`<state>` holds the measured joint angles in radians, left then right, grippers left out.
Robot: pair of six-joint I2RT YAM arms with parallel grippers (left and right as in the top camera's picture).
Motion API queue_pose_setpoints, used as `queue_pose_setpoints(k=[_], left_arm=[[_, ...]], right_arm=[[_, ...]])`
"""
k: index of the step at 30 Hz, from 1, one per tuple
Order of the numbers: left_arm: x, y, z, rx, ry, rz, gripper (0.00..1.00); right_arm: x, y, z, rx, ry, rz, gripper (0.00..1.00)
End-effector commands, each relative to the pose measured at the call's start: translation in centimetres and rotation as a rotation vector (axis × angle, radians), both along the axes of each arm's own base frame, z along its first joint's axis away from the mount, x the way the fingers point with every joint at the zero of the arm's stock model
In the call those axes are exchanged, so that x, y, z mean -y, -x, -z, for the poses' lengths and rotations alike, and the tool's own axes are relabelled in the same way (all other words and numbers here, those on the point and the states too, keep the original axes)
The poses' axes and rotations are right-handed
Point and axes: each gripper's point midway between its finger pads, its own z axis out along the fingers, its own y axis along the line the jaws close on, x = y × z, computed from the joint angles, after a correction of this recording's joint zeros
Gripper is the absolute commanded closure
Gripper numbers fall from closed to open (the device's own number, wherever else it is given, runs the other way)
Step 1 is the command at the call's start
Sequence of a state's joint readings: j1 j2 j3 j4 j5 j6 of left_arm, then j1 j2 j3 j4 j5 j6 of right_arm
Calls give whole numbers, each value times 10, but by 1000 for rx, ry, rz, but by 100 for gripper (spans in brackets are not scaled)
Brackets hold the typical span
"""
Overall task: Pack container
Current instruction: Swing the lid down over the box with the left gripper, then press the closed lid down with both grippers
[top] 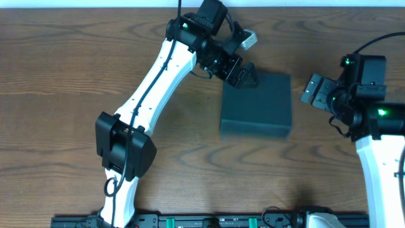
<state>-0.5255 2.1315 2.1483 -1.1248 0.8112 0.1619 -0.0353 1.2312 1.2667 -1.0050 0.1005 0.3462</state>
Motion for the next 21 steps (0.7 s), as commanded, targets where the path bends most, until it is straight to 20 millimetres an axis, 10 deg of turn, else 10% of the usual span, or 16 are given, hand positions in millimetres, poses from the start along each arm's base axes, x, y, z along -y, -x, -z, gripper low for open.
queue_pose_setpoints(k=[1,15,21], left_arm=[[-8,8,-28,60,8,4,4],[-140,63,-84,218,-446,-274,5],[-189,80,-41,147,-571,-439,5]], right_arm=[[-11,0,-16,47,-36,-63,1],[-81,9,-9,0,18,-354,1],[-95,-1,13,-59,83,-312,1]])
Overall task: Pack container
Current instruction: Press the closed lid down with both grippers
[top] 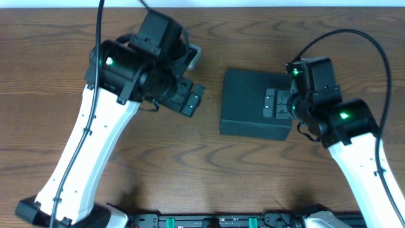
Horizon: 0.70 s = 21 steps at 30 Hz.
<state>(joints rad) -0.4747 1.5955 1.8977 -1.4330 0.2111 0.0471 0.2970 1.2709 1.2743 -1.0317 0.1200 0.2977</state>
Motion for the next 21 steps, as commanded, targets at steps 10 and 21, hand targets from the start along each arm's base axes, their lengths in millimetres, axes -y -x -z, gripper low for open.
queue_pose_setpoints(k=[10,21], left_arm=[[-6,42,140,-139,-45,-226,5],[62,81,145,-121,9,-54,5]], right_arm=[[-7,-42,73,-156,61,78,1],[-3,-37,114,-286,113,96,1]])
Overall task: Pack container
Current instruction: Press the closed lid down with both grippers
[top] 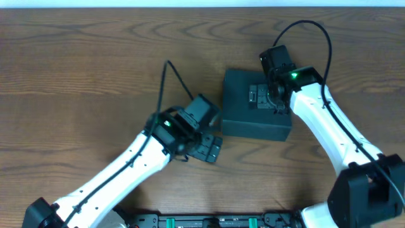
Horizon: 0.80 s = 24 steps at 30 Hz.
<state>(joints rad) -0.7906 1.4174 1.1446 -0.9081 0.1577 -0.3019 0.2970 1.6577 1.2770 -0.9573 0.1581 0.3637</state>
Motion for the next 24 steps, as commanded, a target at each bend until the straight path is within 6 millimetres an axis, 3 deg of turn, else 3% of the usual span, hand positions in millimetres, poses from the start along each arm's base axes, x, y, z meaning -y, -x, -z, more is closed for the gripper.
queue_pose_setpoints(k=[1,7,12,16,24], left_arm=[[8,7,-2,-11,16,-27,5],[11,11,-2,-13,17,-19,4],[16,0,6,14,3,-28,4],[4,-21,25,77,-119,-67,5],[11,-32,69,47,-203,-88,5]], right_arm=[[3,1,5,-13,22,21,1],[20,8,21,-44,39,62,1],[28,14,33,-60,42,81,1],[29,16,39,-64,43,82,1],[29,15,39,-58,41,82,1]])
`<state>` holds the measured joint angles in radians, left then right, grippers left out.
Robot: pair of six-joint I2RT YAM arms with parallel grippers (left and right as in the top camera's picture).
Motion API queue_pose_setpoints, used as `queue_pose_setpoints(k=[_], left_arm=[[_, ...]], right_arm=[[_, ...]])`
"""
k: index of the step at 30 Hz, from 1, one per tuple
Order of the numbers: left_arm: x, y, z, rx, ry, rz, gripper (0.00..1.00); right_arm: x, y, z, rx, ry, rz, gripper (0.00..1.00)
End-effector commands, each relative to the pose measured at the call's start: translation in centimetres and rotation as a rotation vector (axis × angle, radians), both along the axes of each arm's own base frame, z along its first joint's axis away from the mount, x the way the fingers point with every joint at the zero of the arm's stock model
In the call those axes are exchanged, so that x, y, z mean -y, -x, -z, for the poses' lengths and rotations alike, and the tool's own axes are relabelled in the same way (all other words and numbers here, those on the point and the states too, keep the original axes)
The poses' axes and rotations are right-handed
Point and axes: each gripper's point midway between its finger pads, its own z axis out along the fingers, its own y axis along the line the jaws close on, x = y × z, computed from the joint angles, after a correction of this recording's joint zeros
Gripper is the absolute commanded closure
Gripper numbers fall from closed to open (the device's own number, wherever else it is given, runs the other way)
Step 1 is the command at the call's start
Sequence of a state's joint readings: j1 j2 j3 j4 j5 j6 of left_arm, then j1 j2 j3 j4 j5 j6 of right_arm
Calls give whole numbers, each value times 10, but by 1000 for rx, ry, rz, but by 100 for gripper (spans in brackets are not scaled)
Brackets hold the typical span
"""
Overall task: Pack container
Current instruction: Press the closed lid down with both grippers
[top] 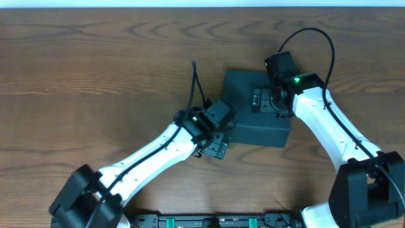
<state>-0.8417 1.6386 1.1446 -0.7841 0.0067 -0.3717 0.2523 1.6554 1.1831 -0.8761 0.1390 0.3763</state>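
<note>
A closed black box, the container, lies on the wooden table right of centre, slightly skewed. My right gripper rests on top of its lid near the far right, fingers together and holding nothing. My left gripper sits low on the table against the box's near left corner, fingers together and empty. The box's contents are hidden.
The wooden table stretches bare to the left and back. The left arm lies diagonally across the near left. The right arm curves in from the near right. A black rail runs along the front edge.
The left gripper moved right, up against the box's near left corner. The box's near left corner has shifted a little to the right, leaving the box slightly turned. The right gripper stays on the lid.
First the left gripper was at the box's far left corner and the right gripper off to the box's right. Then the left had withdrawn to the left and the right was over the lid. Later the left sat low, near the box's front left; now it touches that corner.
</note>
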Motion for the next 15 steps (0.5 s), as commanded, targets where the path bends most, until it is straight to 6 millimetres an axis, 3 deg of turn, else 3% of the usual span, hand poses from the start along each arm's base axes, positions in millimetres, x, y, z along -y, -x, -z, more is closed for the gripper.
queue_pose_setpoints(k=[1,7,15], left_arm=[[-1,-10,13,37,-51,-43,5],[19,-20,27,91,-34,-39,4],[57,-14,20,236,-9,28,5]], right_arm=[[15,10,15,-45,58,28,1],[15,10,15,-45,59,28,1],[14,7,15,-34,57,28,1]])
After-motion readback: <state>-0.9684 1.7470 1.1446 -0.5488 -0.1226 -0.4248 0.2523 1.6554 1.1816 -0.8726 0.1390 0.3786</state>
